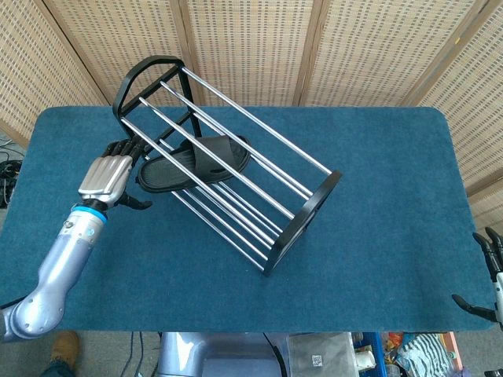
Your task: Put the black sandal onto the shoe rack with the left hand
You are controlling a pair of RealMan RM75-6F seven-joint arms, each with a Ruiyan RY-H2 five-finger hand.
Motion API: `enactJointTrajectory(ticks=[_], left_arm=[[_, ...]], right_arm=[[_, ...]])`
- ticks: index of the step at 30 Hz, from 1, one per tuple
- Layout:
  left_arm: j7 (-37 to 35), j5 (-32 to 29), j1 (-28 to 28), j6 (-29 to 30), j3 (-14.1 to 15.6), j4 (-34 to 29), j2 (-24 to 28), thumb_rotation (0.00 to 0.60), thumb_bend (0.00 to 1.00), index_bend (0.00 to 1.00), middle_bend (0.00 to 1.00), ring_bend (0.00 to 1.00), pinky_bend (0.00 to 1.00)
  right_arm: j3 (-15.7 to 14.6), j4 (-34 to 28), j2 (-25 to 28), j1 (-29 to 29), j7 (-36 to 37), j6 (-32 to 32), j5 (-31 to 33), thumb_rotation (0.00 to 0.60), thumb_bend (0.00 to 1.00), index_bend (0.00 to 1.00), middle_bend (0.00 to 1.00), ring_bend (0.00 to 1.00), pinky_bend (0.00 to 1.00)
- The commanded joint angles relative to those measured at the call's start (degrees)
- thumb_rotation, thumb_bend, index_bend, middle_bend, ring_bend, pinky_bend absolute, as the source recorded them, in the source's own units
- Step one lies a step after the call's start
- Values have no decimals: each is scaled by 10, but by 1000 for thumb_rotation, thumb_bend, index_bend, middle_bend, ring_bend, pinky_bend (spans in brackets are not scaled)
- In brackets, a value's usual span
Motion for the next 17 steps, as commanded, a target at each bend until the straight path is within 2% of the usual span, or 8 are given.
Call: enactJointTrajectory(ticks=[1, 5, 8, 11, 13, 17], left_arm=[[-137, 219, 134, -55, 59, -28, 65, 600, 149, 0, 0, 0, 0], [-230, 363, 204, -51, 96, -5, 85, 600, 148, 0, 0, 0, 0], [-291, 448, 254, -6, 124, 29, 85, 600, 115, 0, 0, 0, 0], [-292, 480, 306, 81, 148, 51, 72, 600, 70, 0, 0, 0, 0], [-272, 491, 345, 165, 160, 62, 45, 600, 68, 0, 0, 0, 0], [-261, 510, 388, 243, 182, 78, -1, 600, 67, 0, 0, 0, 0]], right_arm=[[-2, -1, -1, -2, -4, 3, -4, 600, 0, 0, 0, 0, 0], [-3, -3, -2, -4, -9, 8, -7, 600, 0, 0, 0, 0, 0], [-4, -4, -4, -5, -12, 12, -11, 600, 0, 0, 0, 0, 0], [-5, -4, -6, -7, -17, 16, -14, 600, 0, 0, 0, 0, 0], [-6, -5, -7, -8, -20, 18, -15, 600, 0, 0, 0, 0, 0], [-8, -6, -11, -10, -28, 22, -21, 600, 0, 0, 0, 0, 0]])
